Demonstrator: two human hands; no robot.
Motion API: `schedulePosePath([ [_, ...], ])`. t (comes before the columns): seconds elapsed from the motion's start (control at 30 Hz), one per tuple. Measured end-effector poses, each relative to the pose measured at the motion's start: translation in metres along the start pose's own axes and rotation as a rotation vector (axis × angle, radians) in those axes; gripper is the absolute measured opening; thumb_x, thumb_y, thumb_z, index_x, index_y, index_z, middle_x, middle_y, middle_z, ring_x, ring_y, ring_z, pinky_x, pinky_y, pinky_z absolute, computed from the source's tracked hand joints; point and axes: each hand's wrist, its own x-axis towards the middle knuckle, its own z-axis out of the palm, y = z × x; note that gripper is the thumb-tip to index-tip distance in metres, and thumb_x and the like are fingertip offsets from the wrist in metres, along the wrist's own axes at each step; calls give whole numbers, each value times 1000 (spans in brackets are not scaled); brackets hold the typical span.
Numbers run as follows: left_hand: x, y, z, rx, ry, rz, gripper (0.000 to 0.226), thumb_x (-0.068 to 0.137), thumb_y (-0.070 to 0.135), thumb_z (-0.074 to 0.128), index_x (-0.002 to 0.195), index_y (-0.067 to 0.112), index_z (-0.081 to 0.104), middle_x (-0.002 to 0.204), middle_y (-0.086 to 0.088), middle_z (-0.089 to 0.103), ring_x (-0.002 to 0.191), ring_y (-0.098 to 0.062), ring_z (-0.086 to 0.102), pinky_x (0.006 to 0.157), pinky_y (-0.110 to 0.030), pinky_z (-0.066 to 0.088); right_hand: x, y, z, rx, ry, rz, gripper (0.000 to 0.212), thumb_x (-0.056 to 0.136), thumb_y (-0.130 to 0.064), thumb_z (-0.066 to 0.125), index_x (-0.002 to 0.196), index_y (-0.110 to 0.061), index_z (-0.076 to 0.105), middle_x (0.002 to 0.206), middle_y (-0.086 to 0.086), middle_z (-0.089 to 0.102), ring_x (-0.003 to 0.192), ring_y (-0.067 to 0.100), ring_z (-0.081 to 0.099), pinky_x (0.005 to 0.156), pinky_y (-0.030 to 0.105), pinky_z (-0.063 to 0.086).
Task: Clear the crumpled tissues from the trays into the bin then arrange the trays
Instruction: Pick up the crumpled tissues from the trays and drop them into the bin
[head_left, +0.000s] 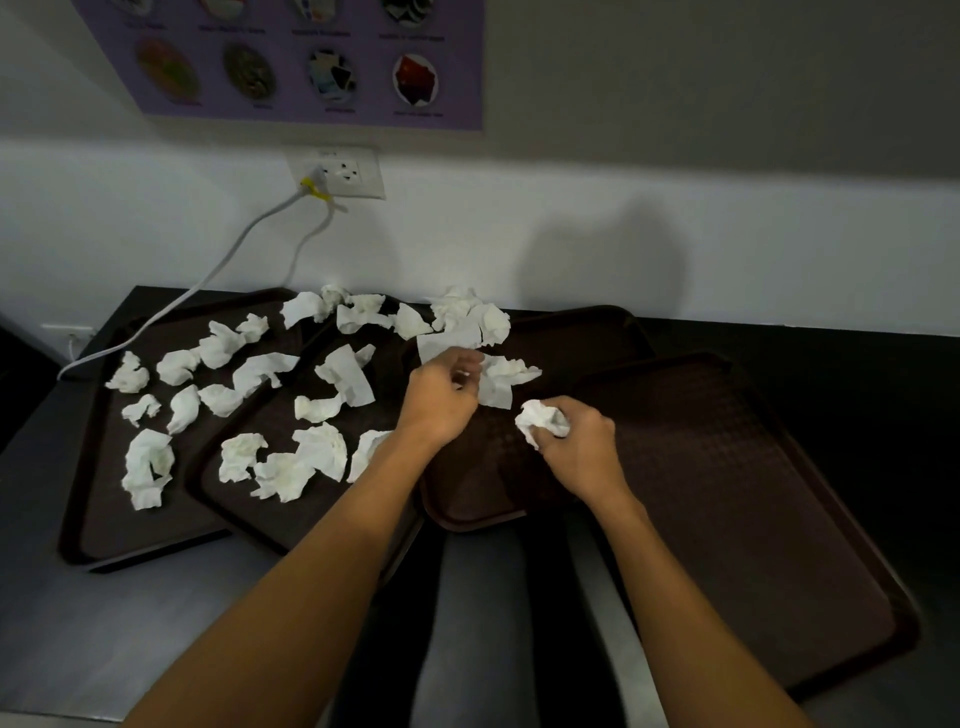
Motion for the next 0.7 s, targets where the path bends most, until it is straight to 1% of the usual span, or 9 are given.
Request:
schedulePosePath([
  [0.07,13,7,11,35,-42,17,28,95,6,60,117,18,71,108,6,73,101,-5,66,90,-6,47,1,1,-5,121,20,107,24,89,-14,75,112,-18,71,96,-8,71,86,7,69,75,18,58],
  [0.13,26,12,21,106,-134,26,35,95,4,57,125,19,68,121,3,70,111,-9,64,93,-6,44,3,5,-9,290,9,222,25,91,-14,72,116,-18,70,104,-4,73,88,13,73,77,33,64],
  [0.2,39,15,30,228,-254,40,45,94,4,58,134,22,63,136,1,63,125,-15,57,104,-22,44,4,10,-12,441,-19,284,26,94,-10,68,120,-15,68,114,-2,73,97,14,74,79,38,64],
  [0.23,45,15,35,297,-305,50,50,92,4,60,138,24,60,141,0,59,129,-17,55,107,-29,45,4,12,-14,480,-27,294,25,95,-9,67,120,-14,67,118,-4,73,101,15,73,81,40,64],
  [0.3,54,12,44,418,-385,84,59,87,4,65,141,26,58,144,-2,56,131,-22,53,106,-34,47,4,16,-16,539,-44,297,23,96,-6,66,119,-10,66,120,-3,72,105,18,72,84,43,63],
  [0.4,60,7,56,516,-439,130,56,87,10,68,137,34,61,138,-4,59,124,-24,57,103,-40,50,3,18,-20,671,-60,330,23,96,-1,65,118,-2,65,121,8,71,106,27,73,87,46,62],
  [0.53,60,0,62,559,-412,185,47,89,4,66,126,33,70,123,-6,63,117,-26,58,97,-41,52,2,16,-26,748,-67,349,22,94,3,64,117,2,65,118,12,72,106,29,73,91,47,60],
  [0.6,59,-2,62,547,-389,206,40,91,5,66,124,26,71,123,-7,62,119,-26,55,97,-40,51,2,15,-27,733,-58,356,22,94,3,66,116,1,66,115,13,74,104,28,73,92,46,60],
  [0.7,55,-2,58,495,-335,198,35,95,13,66,129,19,66,126,-8,59,123,-25,51,99,-38,48,2,11,-26,723,-45,366,22,92,2,68,114,0,67,110,13,75,102,26,74,92,44,60],
])
